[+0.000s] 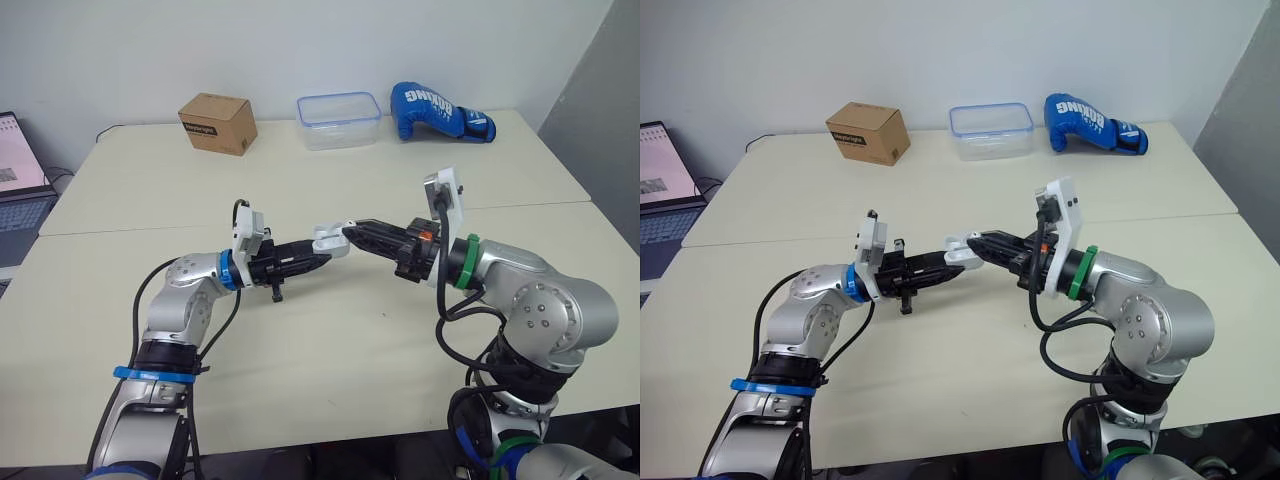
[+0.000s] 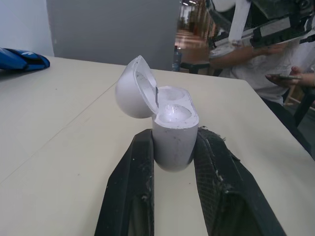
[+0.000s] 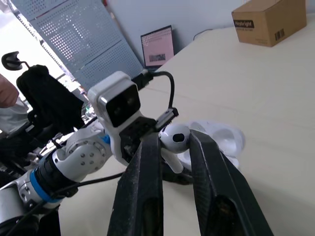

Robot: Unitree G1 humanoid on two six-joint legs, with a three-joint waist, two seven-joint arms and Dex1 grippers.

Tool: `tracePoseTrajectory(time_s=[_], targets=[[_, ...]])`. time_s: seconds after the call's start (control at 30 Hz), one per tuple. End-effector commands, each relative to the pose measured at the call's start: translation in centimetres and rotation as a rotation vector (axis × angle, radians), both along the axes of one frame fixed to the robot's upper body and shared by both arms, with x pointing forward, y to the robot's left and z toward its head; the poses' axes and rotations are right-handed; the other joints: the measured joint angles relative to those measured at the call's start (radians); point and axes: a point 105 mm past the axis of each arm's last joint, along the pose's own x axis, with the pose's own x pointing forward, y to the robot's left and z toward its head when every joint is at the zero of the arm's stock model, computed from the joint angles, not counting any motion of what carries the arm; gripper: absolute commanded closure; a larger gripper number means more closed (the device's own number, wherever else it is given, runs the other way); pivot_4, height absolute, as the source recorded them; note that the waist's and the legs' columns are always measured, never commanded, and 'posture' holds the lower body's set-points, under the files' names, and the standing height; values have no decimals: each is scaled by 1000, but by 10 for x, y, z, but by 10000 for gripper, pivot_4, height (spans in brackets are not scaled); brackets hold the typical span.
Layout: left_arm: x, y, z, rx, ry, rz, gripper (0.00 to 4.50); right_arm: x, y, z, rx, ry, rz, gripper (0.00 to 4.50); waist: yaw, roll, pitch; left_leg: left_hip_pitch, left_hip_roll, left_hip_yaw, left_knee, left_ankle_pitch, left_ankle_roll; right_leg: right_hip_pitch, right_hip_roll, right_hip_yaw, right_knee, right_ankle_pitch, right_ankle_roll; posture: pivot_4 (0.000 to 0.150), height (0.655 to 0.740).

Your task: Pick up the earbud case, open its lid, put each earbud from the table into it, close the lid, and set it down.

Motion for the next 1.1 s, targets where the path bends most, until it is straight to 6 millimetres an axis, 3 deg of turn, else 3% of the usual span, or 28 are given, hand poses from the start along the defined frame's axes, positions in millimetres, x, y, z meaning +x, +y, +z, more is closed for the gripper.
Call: tracePoseTrajectory(time_s=[0.03,0.4,1.1], targets=[[2,-2,11,1,-49,-19,37424,2,10,2,-14,-87,-16,41094,-1,0,0,0,0,0,0,0,0,0,0,0,0,0,0,1500,7307],[5,2,13,17,-46,-34,37424,16,29,-11,-79,-199,-34,41094,-14,0,0,0,0,0,0,0,0,0,0,0,0,0,0,1500,7307],[12,2,20,-28,-92,38,37424,22,45,-16,-103,-180,-98,41094,-18,0,0,0,0,-1,0,0,0,0,0,1,0,0,0,1500,7307]])
